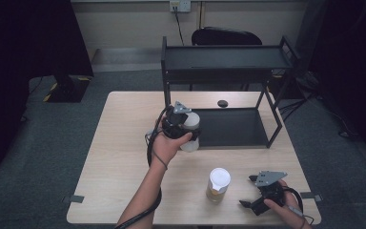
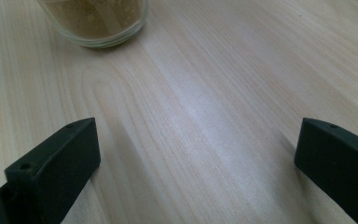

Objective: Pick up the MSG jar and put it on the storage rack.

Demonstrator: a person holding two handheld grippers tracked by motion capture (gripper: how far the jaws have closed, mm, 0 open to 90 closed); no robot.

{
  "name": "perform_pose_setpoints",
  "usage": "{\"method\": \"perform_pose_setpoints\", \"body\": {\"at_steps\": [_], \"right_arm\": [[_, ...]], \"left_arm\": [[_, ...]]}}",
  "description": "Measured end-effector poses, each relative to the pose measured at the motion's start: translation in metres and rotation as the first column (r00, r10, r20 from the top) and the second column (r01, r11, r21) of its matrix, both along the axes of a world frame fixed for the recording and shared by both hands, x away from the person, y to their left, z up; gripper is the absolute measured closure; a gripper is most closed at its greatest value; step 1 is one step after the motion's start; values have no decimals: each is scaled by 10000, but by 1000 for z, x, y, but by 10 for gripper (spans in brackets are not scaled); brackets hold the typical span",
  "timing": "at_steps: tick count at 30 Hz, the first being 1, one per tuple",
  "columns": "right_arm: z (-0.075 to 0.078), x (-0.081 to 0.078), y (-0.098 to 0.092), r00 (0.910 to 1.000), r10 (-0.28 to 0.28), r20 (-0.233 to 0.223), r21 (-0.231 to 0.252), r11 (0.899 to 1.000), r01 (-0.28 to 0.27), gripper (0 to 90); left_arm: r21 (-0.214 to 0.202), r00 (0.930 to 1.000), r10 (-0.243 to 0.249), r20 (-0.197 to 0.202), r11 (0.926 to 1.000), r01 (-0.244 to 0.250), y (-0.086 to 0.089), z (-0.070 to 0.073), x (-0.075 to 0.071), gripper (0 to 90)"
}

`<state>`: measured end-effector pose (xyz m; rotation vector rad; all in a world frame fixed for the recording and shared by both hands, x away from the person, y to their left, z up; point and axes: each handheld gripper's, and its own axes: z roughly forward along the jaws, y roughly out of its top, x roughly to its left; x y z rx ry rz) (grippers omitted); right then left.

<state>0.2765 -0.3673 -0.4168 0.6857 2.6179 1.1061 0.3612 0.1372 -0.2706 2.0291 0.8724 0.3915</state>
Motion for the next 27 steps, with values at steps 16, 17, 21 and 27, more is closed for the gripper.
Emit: {"method": "perform_pose_setpoints", "body": {"at_steps": [16, 17, 21, 27], "right_arm": [[0, 0, 0, 10000, 6, 8, 0, 10000, -6, 0], [0, 0, 0, 10000, 8, 10, 0, 10000, -8, 0], [0, 0, 0, 10000, 8, 10, 3, 10000, -8, 0], [0, 0, 0, 10000, 4, 3, 0, 10000, -4, 0]], "left_arm": [[-199, 9999, -78, -154, 9998, 75, -7, 35, 14, 346], [-179, 9999, -60, -131, 9998, 57, -7, 37, 15, 346], [-99, 9999, -25, -109, 9999, 24, -10, 47, 18, 346], [25, 10000, 4, 78, 10000, -4, -14, 68, 20, 346]]}}
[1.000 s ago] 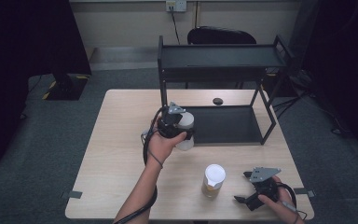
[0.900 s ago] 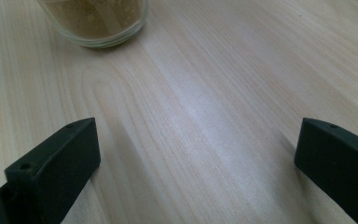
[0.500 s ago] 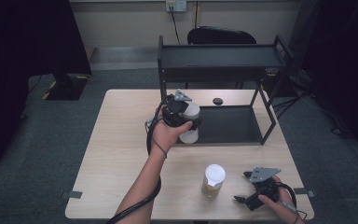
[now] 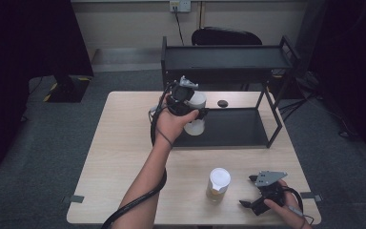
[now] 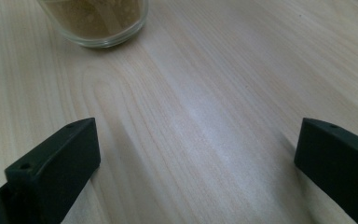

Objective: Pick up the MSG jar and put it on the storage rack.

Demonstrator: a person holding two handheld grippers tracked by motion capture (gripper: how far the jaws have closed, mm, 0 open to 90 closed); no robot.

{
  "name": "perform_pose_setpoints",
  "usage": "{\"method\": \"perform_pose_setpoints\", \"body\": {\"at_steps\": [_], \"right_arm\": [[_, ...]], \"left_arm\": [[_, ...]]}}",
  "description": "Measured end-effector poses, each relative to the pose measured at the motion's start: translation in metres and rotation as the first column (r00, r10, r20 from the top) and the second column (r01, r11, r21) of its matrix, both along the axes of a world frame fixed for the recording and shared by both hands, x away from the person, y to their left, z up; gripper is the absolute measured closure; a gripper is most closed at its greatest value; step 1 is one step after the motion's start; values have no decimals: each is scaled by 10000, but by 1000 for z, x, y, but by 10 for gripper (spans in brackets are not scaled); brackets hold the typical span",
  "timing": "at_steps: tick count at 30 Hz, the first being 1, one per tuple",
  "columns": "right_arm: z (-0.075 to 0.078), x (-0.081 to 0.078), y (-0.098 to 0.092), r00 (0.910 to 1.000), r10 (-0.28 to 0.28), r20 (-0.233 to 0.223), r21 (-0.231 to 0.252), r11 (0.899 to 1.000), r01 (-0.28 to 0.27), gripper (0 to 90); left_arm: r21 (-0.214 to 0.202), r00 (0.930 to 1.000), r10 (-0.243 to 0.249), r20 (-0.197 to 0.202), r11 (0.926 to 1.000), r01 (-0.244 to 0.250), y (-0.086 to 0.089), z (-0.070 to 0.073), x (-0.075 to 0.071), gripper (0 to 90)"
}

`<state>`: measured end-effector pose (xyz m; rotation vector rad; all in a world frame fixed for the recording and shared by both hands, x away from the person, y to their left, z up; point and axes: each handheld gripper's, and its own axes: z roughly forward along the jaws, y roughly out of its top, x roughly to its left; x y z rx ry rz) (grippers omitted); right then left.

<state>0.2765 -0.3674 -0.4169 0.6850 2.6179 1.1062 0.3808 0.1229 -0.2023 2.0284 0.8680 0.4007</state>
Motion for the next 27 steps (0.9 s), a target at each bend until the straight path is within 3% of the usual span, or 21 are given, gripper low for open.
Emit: {"method": "perform_pose_setpoints", "body": {"at_steps": [4, 13, 27], "right_arm": [[0, 0, 0, 10000, 4, 5, 2, 10000, -4, 0], [0, 0, 0, 10000, 6, 6, 4, 10000, -6, 0], [0, 0, 0, 10000, 5, -2, 3, 10000, -5, 0]], "left_arm": [[-190, 10000, -11, 27, 9998, 11, -1, 12, 2, 346], [-203, 9999, -110, -36, 9997, 109, -7, 33, 5, 346], [-272, 9998, -25, 198, 9996, 30, -13, 72, 9, 346]]}}
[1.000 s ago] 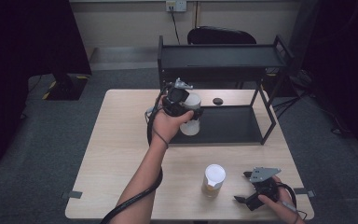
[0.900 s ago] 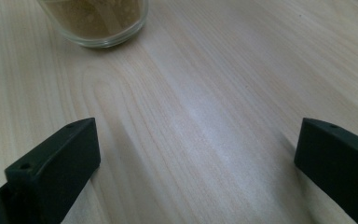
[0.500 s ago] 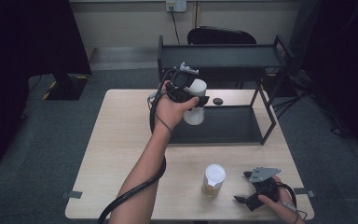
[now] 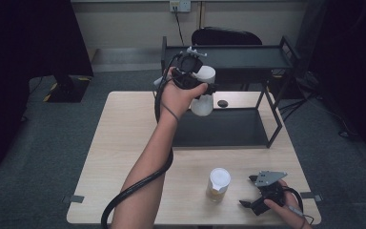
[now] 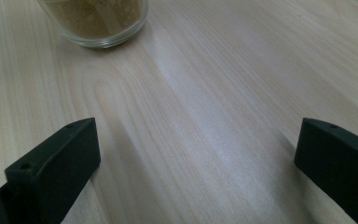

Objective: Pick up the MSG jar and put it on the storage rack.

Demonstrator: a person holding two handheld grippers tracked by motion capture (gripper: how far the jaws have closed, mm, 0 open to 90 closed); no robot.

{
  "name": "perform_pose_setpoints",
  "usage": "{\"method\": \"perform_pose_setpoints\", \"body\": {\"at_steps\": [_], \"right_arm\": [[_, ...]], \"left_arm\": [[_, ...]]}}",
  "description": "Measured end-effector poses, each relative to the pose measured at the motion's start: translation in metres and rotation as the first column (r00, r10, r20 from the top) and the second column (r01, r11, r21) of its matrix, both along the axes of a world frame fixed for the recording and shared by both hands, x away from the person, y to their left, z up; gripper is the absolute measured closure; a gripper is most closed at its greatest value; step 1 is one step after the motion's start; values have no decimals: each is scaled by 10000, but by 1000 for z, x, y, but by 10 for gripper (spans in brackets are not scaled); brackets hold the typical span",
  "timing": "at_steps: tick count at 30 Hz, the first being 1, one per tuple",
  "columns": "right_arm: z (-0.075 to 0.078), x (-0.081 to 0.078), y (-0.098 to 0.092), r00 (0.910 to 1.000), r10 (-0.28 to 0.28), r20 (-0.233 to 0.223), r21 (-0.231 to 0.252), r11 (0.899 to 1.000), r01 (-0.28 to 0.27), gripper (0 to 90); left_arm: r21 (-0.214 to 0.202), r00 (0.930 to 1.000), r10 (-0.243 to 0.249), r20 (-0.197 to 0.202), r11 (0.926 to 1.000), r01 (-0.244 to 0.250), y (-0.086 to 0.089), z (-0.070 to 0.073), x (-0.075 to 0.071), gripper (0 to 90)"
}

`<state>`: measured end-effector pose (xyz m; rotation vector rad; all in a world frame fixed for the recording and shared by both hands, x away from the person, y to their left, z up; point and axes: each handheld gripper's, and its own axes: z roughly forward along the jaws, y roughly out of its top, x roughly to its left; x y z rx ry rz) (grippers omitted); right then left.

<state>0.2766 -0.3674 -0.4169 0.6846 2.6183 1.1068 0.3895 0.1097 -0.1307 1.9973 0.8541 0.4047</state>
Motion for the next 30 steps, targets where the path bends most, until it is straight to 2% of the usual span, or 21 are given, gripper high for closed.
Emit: {"method": "perform_pose_setpoints", "body": {"at_steps": [7, 13, 30], "right_arm": [[0, 0, 0, 10000, 1, -3, 0, 10000, -1, 0], [0, 0, 0, 10000, 33, -4, -3, 10000, -33, 0], [0, 0, 0, 10000, 31, -4, 0, 10000, -31, 0]], "left_arm": [[134, 9997, 92, 227, 9999, -95, -5, 20, -1, 345], [-69, 9993, 136, 344, 9999, -134, -6, 36, 0, 345], [-471, 9985, 123, 530, 9988, -98, -12, 64, 10, 345]]}}
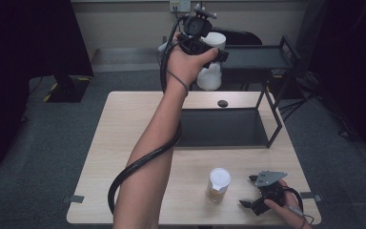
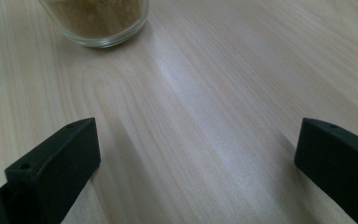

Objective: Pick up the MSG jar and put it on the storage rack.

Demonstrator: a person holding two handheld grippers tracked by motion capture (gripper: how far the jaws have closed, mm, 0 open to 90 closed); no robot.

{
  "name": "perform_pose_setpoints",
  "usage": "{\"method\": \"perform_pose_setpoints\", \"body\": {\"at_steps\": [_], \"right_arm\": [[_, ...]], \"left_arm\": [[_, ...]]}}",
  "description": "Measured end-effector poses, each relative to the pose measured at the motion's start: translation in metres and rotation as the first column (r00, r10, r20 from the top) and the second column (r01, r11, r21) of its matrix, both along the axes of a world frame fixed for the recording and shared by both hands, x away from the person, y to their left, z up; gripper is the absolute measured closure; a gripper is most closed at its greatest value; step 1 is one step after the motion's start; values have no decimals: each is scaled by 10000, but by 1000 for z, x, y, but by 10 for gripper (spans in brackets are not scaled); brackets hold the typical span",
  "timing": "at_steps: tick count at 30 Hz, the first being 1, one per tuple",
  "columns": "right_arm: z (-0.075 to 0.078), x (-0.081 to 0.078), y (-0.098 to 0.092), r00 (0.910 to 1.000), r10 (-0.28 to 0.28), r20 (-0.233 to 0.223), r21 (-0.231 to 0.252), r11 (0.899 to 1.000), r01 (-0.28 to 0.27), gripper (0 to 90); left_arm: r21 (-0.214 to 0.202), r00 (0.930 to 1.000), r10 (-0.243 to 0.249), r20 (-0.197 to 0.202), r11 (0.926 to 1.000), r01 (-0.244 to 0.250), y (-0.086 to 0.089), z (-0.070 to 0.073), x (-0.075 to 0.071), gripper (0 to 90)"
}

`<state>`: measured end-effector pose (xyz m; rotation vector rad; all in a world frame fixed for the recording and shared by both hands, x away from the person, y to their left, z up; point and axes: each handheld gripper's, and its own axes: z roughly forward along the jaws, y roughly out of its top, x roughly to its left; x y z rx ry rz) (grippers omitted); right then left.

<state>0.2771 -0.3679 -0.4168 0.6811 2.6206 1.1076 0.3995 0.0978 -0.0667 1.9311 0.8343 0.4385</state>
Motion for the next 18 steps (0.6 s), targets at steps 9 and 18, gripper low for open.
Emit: {"method": "perform_pose_setpoints", "body": {"at_steps": [9, 18], "right_arm": [[0, 0, 0, 10000, 17, 6, -1, 10000, -17, 0], [0, 0, 0, 10000, 22, -2, -1, 10000, -22, 0]], "left_arm": [[369, 9996, 208, 196, 9991, -215, -7, 25, 5, 345], [79, 9982, 586, 92, 9982, -586, -6, 33, 22, 345]]}}
